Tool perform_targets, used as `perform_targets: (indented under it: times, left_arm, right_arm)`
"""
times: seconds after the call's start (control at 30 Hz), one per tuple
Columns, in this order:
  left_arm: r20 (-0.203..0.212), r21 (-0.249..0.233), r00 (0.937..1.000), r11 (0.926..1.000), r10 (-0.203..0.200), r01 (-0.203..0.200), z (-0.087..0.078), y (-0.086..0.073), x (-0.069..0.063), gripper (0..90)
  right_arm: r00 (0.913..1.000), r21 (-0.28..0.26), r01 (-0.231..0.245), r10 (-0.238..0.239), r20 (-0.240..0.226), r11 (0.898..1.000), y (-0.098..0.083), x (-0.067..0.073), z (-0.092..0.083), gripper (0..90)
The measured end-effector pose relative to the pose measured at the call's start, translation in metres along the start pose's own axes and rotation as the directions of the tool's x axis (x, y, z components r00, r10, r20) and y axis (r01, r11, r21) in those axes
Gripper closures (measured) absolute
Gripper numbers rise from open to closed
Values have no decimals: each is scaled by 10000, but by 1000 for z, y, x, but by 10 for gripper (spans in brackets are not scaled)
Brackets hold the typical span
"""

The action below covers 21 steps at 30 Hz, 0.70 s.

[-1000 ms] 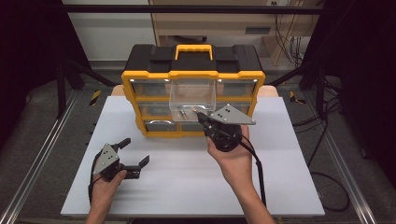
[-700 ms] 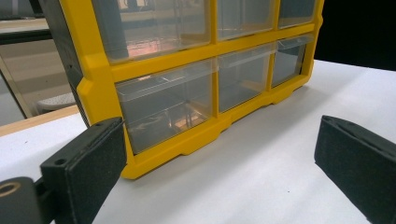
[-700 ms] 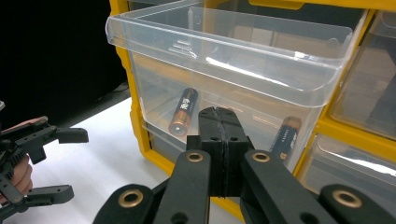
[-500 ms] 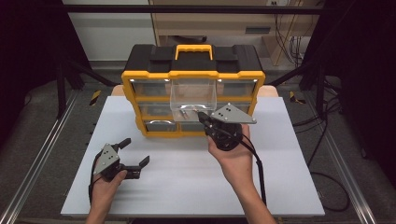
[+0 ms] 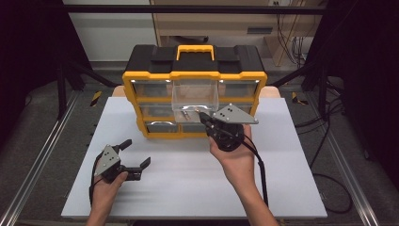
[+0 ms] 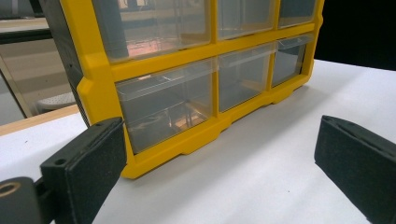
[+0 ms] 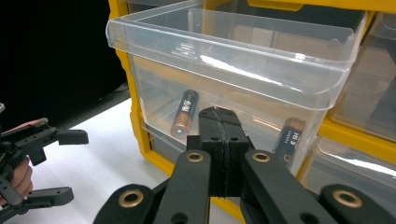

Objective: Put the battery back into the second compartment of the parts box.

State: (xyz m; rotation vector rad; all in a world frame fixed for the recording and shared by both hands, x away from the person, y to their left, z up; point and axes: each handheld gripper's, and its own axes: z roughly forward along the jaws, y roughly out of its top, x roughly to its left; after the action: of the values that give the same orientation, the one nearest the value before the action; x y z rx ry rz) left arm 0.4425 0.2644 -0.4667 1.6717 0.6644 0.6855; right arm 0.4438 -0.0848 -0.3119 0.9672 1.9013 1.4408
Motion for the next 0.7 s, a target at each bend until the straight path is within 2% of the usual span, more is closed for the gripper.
perform_targets:
  times: [0.7]
  left_arm:
    - [-4,2,10000,10000,-28,28,0,0,0,19]
  right_arm:
    - [10000,-24,-11,12,21,10000,3,-2,1,900]
